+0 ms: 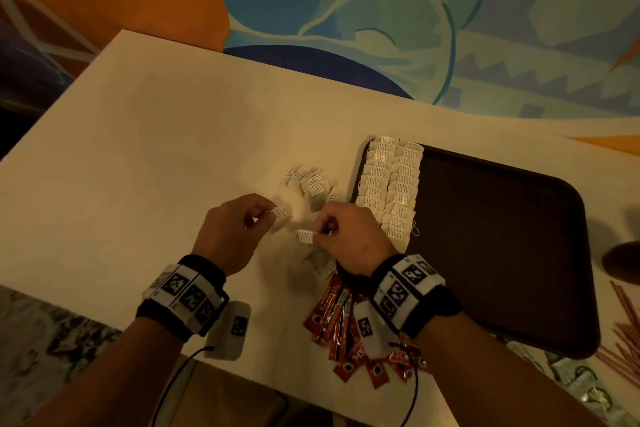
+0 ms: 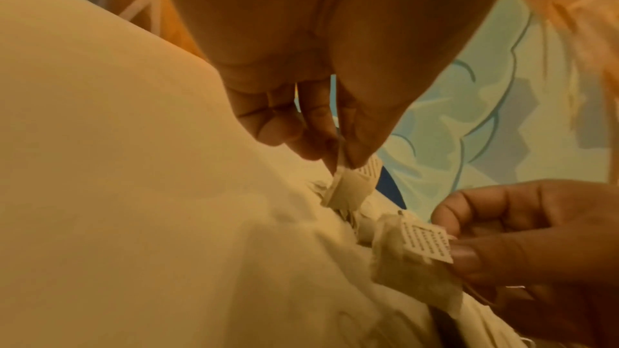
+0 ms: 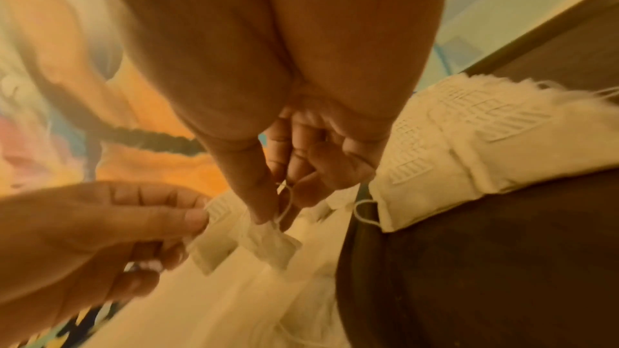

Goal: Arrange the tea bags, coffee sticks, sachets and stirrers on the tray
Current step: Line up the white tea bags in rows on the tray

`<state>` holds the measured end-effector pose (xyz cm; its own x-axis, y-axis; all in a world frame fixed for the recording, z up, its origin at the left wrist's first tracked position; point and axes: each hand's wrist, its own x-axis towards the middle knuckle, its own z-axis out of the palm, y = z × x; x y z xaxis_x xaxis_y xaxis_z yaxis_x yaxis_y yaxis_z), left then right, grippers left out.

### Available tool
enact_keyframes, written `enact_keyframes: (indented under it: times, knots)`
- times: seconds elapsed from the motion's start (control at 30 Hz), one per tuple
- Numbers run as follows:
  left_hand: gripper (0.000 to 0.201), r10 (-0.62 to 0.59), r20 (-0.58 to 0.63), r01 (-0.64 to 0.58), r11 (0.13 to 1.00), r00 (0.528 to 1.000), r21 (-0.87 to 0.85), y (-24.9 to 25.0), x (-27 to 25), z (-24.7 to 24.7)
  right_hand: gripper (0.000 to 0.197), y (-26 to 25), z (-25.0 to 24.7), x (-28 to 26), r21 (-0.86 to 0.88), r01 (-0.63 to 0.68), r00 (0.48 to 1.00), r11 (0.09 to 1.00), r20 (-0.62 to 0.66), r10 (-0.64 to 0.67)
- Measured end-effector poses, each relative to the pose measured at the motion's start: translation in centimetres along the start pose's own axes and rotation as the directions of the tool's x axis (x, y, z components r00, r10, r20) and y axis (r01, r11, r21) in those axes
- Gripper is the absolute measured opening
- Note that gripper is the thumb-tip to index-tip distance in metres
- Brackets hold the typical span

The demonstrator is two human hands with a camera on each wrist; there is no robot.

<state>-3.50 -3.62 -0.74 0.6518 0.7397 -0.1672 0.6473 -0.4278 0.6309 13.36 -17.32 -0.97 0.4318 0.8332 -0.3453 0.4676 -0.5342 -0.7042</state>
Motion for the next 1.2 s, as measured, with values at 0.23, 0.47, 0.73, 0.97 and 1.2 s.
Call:
enact_keyframes:
  times: [0.23, 0.47, 0.73, 0.97, 1.2]
  knots:
    - [0.008, 0.145, 0.191, -0.125, 0.986, 0.971, -0.113, 3.1, -1.3, 1.8, 0.020, 5.4, -4.1, -4.9, 0.294, -0.048, 0.996, 0.954, -0.061, 0.069]
    - [0.015, 0.211, 0.364, -0.162, 0.974, 0.907, -0.159, 6.5, -0.9, 6.6, 0.013, 10.6, -6.6, -7.6, 0.237, -0.220, 0.973, 0.946, -0.018, 0.231]
    - [0.013, 0.207, 0.336, -0.210, 0.977, 0.919, -0.028, 7.5, 1.0, 9.6, 0.010, 11.3, -6.4, -6.4, 0.195, -0.346, 0.922, 0.918, -0.110, 0.371]
    - [0.012, 0.211, 0.272, -0.212, 0.977, 0.939, -0.028, 7.5, 1.6, 9.9, 0.012, 10.1, -5.2, -5.8, 0.140, -0.303, 0.927, 0.943, -0.188, 0.326]
    - [0.014, 0.210, 0.200, -0.211, 0.977, 0.957, -0.020, 7.3, 1.8, 10.5, 0.008, 9.5, -4.8, -5.3, 0.200, -0.325, 0.890, 0.924, -0.267, 0.371]
